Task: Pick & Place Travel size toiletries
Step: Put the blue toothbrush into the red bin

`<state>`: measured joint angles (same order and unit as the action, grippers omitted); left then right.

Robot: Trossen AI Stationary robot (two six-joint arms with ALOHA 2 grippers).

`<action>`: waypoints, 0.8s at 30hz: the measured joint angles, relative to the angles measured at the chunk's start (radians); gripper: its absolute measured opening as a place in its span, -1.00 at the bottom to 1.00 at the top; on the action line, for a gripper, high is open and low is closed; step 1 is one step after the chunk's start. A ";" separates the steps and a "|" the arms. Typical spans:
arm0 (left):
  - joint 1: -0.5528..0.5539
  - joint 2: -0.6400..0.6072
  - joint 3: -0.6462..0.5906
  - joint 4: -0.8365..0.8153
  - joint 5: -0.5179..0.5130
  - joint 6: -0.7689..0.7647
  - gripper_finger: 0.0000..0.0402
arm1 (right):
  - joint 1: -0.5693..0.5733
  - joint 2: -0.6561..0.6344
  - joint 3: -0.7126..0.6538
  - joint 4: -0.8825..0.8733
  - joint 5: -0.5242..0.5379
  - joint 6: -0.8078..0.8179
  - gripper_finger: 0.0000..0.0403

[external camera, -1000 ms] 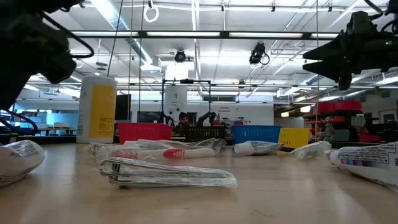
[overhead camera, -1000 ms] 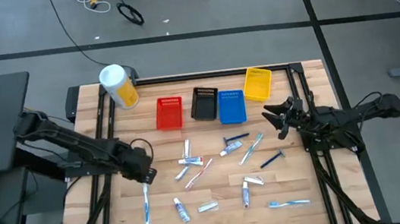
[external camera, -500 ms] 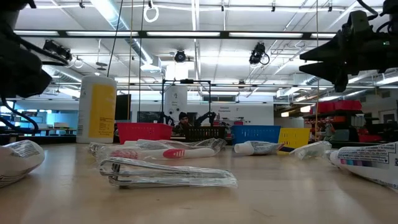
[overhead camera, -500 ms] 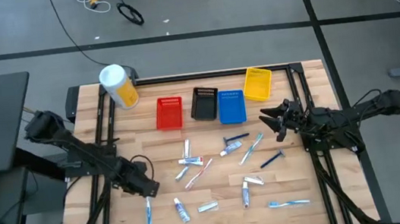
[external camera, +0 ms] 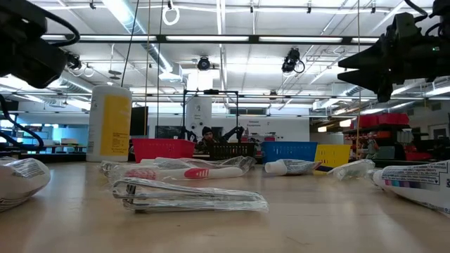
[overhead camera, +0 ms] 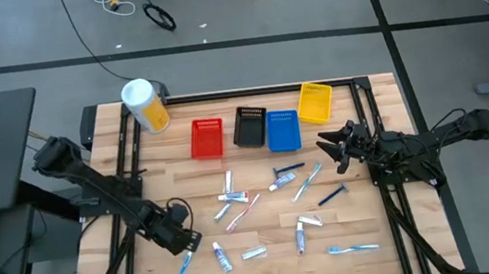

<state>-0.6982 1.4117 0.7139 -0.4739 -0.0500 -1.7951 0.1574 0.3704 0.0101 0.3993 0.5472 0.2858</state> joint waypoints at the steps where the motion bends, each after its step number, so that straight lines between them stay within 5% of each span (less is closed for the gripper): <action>1: -0.004 0.021 -0.001 0.021 0.012 0.013 -0.28 | 0.000 0.000 0.000 0.003 0.000 -0.004 -0.09; 7: -0.009 0.150 0.002 0.179 0.073 0.109 -0.28 | 0.000 0.002 0.000 0.009 0.000 -0.006 -0.09; 15: -0.008 0.197 0.009 0.123 0.084 0.157 -0.30 | 0.000 0.002 0.000 0.011 0.000 -0.006 -0.09; 24: -0.004 0.189 0.000 0.141 0.019 0.203 -0.64 | 0.000 0.002 0.000 0.009 0.000 -0.006 -0.09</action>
<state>-0.7025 1.6008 0.7143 -0.3328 -0.0308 -1.5916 0.1574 0.3721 0.0101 0.4088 0.5476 0.2798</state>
